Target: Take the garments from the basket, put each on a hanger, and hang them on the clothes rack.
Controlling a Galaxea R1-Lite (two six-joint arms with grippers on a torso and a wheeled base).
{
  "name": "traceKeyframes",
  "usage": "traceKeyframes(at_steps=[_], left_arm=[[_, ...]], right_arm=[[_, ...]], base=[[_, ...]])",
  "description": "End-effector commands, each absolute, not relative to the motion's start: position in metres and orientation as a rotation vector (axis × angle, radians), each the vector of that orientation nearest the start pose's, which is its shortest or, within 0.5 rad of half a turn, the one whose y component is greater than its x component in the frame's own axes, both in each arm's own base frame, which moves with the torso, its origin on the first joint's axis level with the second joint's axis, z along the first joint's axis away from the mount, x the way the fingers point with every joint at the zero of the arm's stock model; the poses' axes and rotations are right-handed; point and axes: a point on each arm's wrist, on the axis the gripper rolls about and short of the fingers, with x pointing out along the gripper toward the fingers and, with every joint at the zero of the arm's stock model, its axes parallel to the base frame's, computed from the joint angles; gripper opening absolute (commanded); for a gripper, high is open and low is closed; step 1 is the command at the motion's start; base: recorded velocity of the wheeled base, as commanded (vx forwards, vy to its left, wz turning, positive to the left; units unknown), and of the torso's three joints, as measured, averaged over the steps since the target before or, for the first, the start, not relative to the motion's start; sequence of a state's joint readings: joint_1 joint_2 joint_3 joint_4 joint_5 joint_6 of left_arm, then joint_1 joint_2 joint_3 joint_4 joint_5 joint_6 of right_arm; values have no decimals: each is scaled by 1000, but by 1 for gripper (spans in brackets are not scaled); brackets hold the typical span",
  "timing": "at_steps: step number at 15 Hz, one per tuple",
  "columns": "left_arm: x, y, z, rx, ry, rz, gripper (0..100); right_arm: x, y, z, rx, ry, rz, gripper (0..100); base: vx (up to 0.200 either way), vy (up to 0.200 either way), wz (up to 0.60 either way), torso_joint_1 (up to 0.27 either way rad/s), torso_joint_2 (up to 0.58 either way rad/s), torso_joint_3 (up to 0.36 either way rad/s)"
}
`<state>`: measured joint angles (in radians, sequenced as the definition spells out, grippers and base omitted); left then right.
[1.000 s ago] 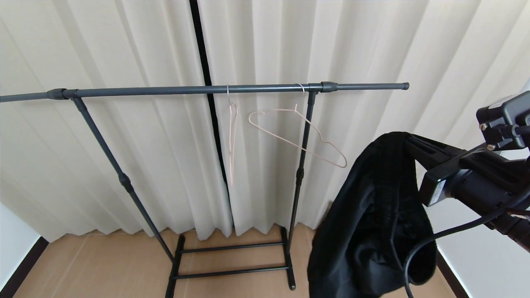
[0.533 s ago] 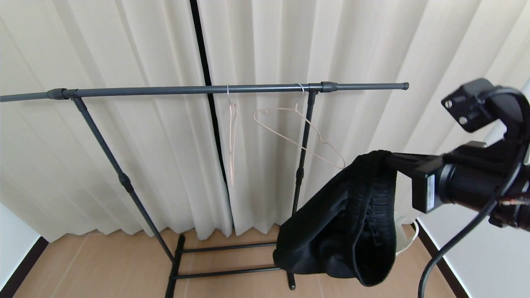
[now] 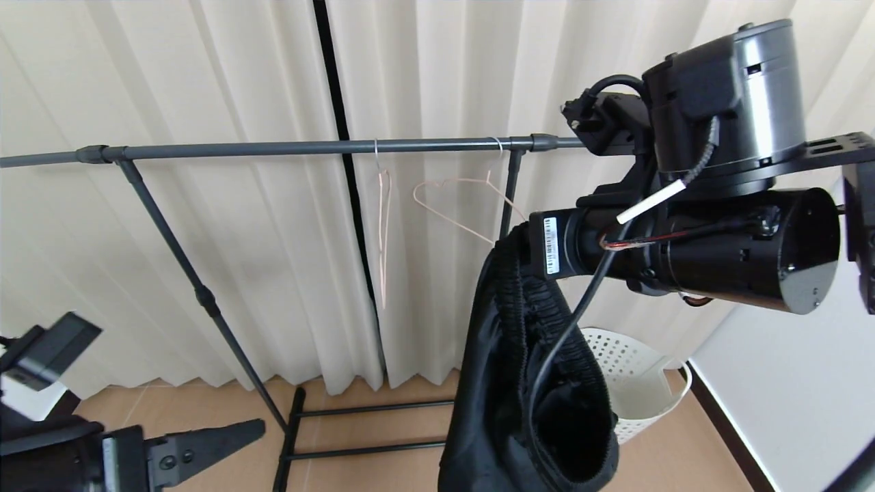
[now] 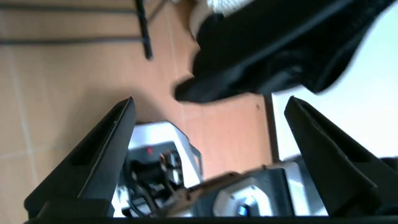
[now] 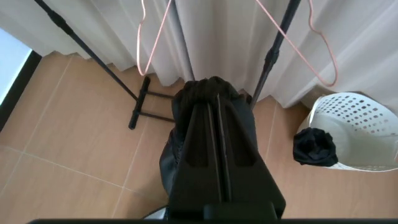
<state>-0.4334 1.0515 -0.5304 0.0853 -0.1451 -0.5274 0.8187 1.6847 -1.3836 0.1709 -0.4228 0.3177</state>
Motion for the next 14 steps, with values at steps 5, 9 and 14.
traceKeyframes(at_steps=[5, 9, 14], left_arm=[[172, -150, 167, -446, 1010, -463, 100], [197, -187, 156, -414, 1012, -388, 100], [219, -230, 141, -406, 967, -311, 100]], right_arm=[[227, 264, 256, 67, 412, 340, 0], [222, 289, 258, 93, 379, 346, 0], [222, 304, 253, 139, 364, 272, 0]], base=[[0, 0, 0, 0, 0, 0], [0, 0, 0, 0, 0, 0], [0, 0, 0, 0, 0, 0]])
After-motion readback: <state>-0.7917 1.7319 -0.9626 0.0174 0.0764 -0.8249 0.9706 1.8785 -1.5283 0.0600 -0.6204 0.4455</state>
